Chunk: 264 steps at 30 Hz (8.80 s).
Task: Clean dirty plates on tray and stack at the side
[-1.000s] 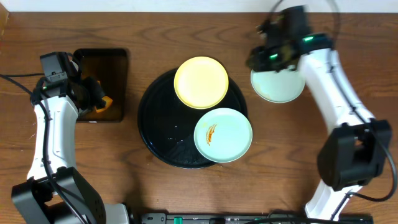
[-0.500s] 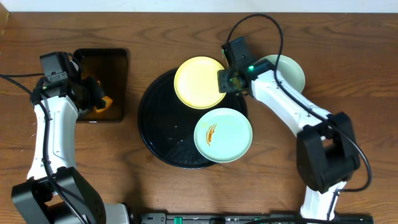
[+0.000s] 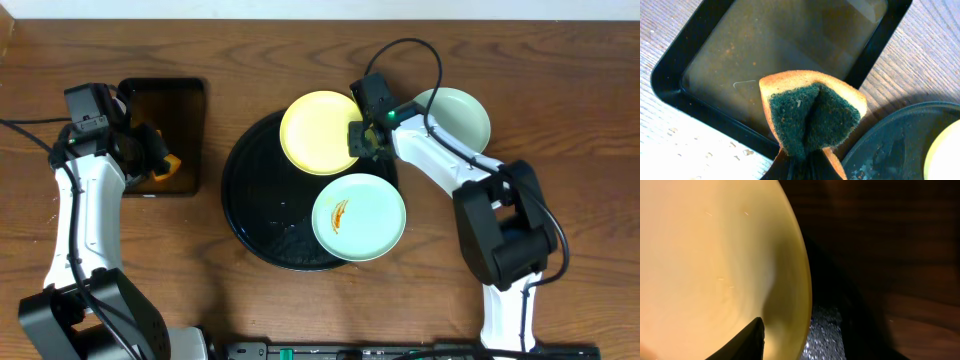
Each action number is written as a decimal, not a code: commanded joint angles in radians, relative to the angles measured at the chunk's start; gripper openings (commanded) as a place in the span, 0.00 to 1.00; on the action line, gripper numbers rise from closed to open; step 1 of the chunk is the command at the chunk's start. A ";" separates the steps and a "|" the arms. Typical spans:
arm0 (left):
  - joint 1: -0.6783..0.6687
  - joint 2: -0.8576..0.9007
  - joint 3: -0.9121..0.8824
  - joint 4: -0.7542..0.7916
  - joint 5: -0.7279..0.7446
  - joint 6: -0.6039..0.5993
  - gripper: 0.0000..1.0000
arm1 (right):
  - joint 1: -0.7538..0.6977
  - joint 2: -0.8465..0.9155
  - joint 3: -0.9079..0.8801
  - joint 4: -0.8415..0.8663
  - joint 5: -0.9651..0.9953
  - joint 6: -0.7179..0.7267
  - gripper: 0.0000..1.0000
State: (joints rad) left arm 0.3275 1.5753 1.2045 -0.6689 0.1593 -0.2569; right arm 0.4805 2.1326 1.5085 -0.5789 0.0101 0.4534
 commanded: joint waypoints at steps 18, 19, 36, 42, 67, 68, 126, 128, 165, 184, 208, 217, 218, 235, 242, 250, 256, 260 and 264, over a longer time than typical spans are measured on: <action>0.006 0.006 -0.010 0.004 0.013 0.013 0.08 | 0.012 0.046 0.000 0.045 -0.072 0.025 0.01; 0.006 0.006 -0.010 0.004 0.013 0.013 0.08 | 0.012 0.046 0.000 0.044 -0.072 0.025 0.01; 0.006 0.006 -0.010 -0.003 0.013 0.014 0.08 | -0.154 -0.123 0.069 0.037 -0.422 0.002 0.01; 0.006 0.006 -0.010 -0.003 0.013 0.014 0.08 | -0.319 -0.142 0.067 0.033 -0.742 0.002 0.01; 0.006 0.006 -0.010 0.000 0.013 0.014 0.08 | -0.695 -0.140 0.059 -0.224 -0.408 -0.136 0.01; 0.006 0.006 -0.010 0.000 0.013 0.014 0.08 | -0.684 -0.139 0.059 -0.225 -0.388 -0.136 0.01; 0.006 0.006 -0.010 -0.002 0.012 0.018 0.08 | -0.014 -0.303 -0.194 -0.638 -0.225 -0.072 0.40; 0.006 0.006 -0.010 -0.002 0.012 0.017 0.08 | 0.000 -0.308 -0.193 -0.629 -0.224 -0.072 0.41; 0.006 0.006 -0.010 0.000 0.012 0.017 0.08 | 0.012 -0.309 -0.327 -0.484 -0.175 0.003 0.41; 0.006 0.006 -0.010 0.000 0.012 0.017 0.08 | 0.011 -0.309 -0.329 -0.153 -0.317 0.003 0.01; 0.006 0.006 -0.010 0.005 0.013 0.017 0.07 | 0.010 -0.199 -0.253 0.153 -0.266 -0.005 0.01; 0.006 0.006 -0.010 0.001 0.013 0.017 0.07 | 0.009 -0.139 -0.159 0.028 -0.320 -0.015 0.34; 0.006 0.006 -0.010 0.001 0.013 0.017 0.08 | 0.009 -0.139 -0.141 0.003 -0.313 -0.021 0.37; 0.006 0.006 -0.010 0.001 0.013 0.017 0.08 | 0.029 -0.068 0.002 -0.124 -0.174 -0.005 0.35; 0.006 0.006 -0.010 0.001 0.013 0.017 0.08 | 0.064 0.010 0.002 -0.124 -0.239 -0.005 0.35; 0.006 0.006 -0.010 0.001 0.013 0.017 0.08 | 0.068 0.013 0.002 -0.123 -0.156 -0.005 0.01; 0.006 0.006 -0.010 0.000 0.014 0.017 0.08 | 0.056 0.013 0.003 -0.108 -0.130 -0.050 0.01; -0.004 0.006 -0.010 0.000 0.115 0.018 0.08 | 0.054 0.013 0.003 -0.093 -0.130 -0.077 0.01; -0.043 0.006 -0.010 -0.003 0.257 0.063 0.08 | 0.053 0.013 0.003 -0.082 -0.130 -0.069 0.01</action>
State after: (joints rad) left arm 0.3172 1.5753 1.2037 -0.6697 0.2733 -0.2451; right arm 0.5407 2.1365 1.5097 -0.6678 -0.1707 0.4007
